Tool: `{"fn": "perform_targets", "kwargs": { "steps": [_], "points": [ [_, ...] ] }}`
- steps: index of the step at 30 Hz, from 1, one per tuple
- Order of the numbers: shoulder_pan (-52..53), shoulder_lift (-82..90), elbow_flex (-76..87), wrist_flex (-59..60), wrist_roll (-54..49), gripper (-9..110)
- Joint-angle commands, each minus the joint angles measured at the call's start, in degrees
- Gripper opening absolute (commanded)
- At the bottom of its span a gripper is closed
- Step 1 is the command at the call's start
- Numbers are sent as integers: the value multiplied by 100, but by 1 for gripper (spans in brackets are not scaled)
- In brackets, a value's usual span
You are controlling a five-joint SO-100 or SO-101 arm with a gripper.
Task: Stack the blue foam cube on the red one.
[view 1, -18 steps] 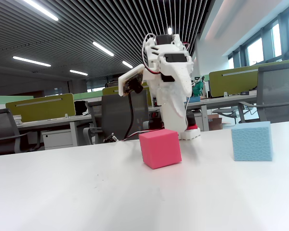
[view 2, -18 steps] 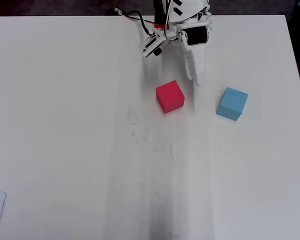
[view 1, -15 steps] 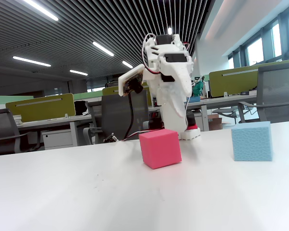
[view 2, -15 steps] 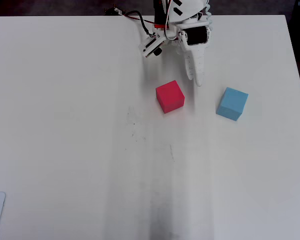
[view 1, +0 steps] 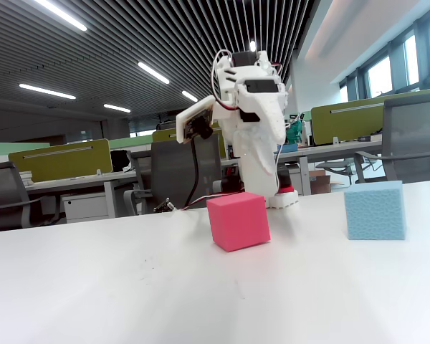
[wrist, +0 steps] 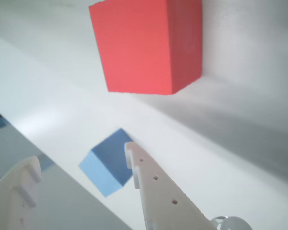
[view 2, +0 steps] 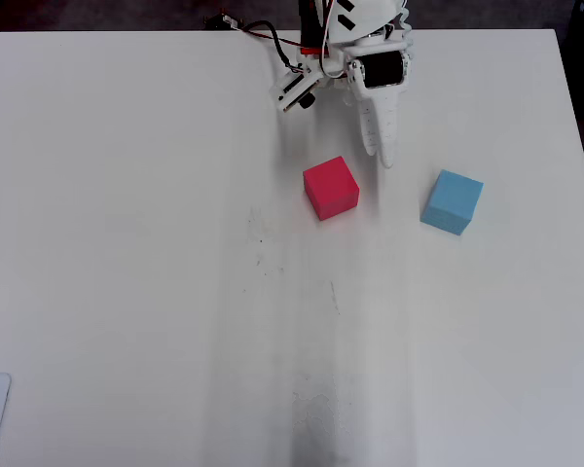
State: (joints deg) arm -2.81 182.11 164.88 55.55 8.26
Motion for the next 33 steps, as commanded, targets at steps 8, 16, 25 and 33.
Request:
{"fn": "perform_targets", "kwargs": {
  "steps": [8, 16, 25, 33],
  "points": [
    [-18, 26, -26, 9, -62, 24],
    [-18, 26, -26, 9, -62, 24],
    [-26, 26, -26, 9, -62, 23],
    [-26, 26, 0, -105, -70, 22]
  ]
}}
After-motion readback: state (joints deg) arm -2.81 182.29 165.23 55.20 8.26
